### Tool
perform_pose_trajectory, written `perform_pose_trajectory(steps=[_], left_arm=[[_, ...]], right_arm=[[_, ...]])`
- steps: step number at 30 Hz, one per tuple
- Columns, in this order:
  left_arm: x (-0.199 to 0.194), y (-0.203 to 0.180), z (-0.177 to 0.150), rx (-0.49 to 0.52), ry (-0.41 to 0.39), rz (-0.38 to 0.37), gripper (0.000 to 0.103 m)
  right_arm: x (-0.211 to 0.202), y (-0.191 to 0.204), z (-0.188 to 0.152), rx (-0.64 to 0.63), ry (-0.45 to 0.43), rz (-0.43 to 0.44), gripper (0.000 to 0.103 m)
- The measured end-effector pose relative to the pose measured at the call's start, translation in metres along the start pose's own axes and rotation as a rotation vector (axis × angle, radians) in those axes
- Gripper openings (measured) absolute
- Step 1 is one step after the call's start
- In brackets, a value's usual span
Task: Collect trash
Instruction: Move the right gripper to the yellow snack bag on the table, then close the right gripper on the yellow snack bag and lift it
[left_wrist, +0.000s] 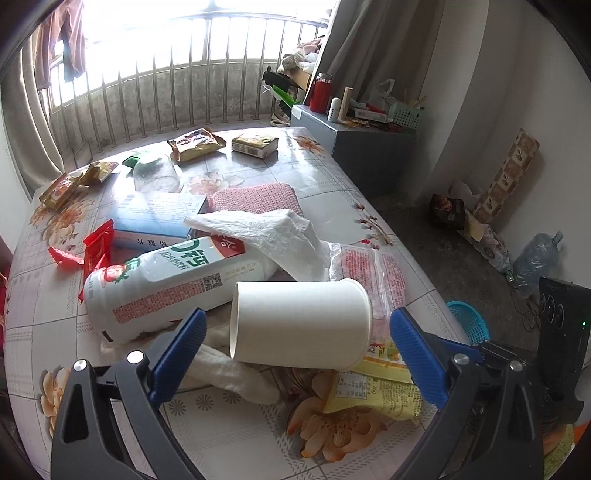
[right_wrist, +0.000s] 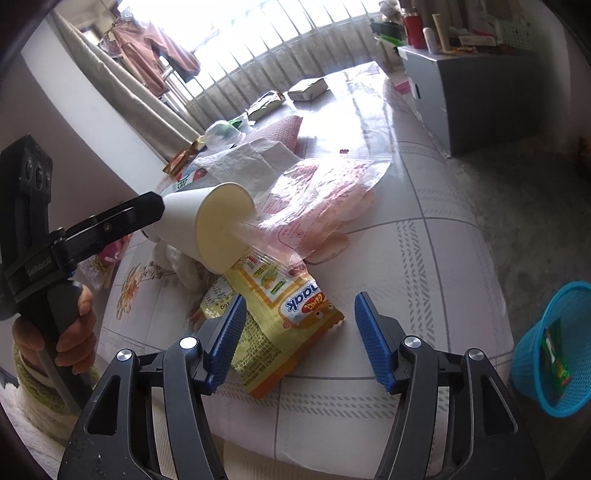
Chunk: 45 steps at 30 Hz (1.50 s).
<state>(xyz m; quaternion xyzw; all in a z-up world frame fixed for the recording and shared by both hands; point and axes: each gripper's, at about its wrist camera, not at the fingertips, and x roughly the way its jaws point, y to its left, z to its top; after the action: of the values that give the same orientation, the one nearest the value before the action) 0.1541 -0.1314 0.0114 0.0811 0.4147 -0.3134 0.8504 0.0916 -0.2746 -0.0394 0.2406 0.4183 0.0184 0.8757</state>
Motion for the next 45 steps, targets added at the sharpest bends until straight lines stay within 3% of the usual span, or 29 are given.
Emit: perform_pose_trajectory(steps=[6, 11, 20, 25, 29, 32, 45], left_arm=[[0.019, -0.007, -0.003, 0.052, 0.040, 0.026, 0.097], [0.030, -0.006, -0.005, 0.061, 0.071, 0.035, 0.097], [0.038, 0.005, -0.004, -0.010, 0.105, 0.009, 0.097], [0.039, 0.008, -0.003, -0.018, 0.107, -0.001, 0.097], [0.039, 0.011, -0.004, -0.033, 0.105, -0.009, 0.097], [0.038, 0.013, -0.005, -0.037, 0.105, -0.018, 0.093], [0.008, 0.019, -0.010, -0.075, 0.071, -0.034, 0.092]], right_arm=[[-0.003, 0.007, -0.006, -0.088, -0.010, 0.042, 0.081], [-0.006, 0.020, -0.007, -0.209, -0.030, 0.030, 0.090], [0.006, 0.038, -0.005, -0.370, -0.031, -0.010, 0.091], [0.012, 0.040, -0.006, -0.396, -0.015, -0.003, 0.087], [0.017, 0.041, -0.010, -0.399, 0.011, -0.010, 0.073], [0.014, 0.039, -0.013, -0.388, 0.011, -0.006, 0.069], [-0.015, 0.036, -0.036, -0.319, 0.020, 0.009, 0.060]])
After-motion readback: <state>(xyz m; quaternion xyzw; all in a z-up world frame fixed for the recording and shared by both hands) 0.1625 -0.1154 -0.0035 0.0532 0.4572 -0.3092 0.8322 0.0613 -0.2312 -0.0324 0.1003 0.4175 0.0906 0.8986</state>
